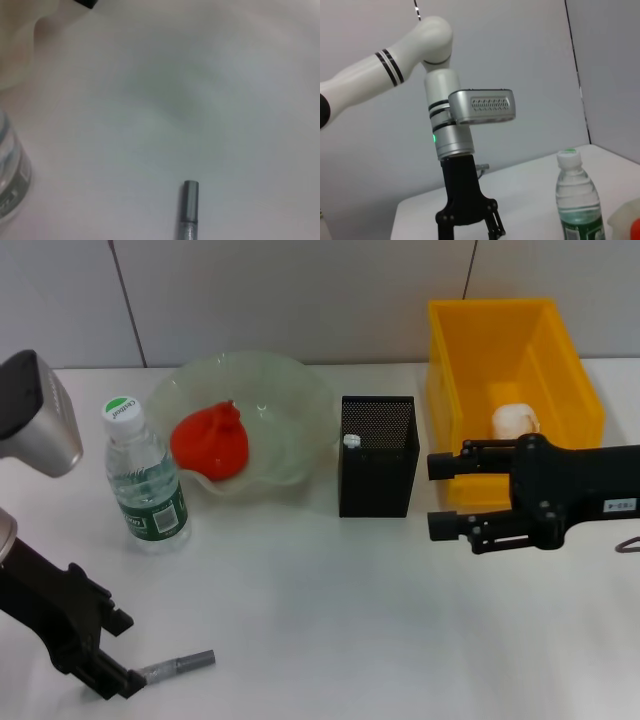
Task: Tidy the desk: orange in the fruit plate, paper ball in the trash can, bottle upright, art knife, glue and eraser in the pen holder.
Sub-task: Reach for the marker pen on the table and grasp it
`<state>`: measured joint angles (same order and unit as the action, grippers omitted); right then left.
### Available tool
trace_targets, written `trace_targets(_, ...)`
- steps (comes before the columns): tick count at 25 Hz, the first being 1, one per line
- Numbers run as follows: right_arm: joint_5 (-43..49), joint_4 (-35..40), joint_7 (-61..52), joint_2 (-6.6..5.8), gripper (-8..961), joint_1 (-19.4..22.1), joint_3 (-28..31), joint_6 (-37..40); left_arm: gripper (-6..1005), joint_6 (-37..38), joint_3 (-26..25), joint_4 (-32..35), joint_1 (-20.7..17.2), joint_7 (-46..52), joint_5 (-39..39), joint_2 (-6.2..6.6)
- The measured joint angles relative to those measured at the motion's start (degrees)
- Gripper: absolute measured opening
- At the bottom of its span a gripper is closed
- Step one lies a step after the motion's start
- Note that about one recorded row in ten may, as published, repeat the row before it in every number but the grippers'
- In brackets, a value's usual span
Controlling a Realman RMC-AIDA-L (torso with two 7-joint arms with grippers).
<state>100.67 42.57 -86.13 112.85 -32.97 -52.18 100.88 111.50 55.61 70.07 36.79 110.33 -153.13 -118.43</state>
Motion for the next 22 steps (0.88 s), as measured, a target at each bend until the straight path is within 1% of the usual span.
trace_targets(8,1.1,-0.8,0.3,-0.08,770,-1.2,0.1,-2.1,764,-0.7,5.5,0.8,-1.5,-1.7,-0.2,0.00)
trace_targets(9,1.1,-0.7,0.2,-0.08,770,-1.3,0.1,-2.1,762,-0.7,5.5,0.8,-1.5,-1.7,-0.2,0.00)
trace_targets(10,1.1,-0.7,0.1,-0.08,770,-1.3,0.1,-2.2,761,-1.4,7.5,0.8,-1.6,-2.1,-0.4,-0.01)
trace_targets(17,1.1,-0.9,-0.5,0.14,770,-1.8,0.0,-3.2,752,-2.8,10.2,0.8,-2.0,-3.1,-0.6,-0.03)
trace_targets(19,1.1,-0.9,-0.5,0.18,769,-1.8,0.1,-3.7,750,-3.9,11.8,0.8,-2.3,-3.3,-0.6,-0.05)
trace_targets(22,1.1,-1.0,-0.5,0.31,769,-1.8,0.1,-4.2,746,-4.5,12.5,0.5,-2.5,-3.7,-0.7,-0.05)
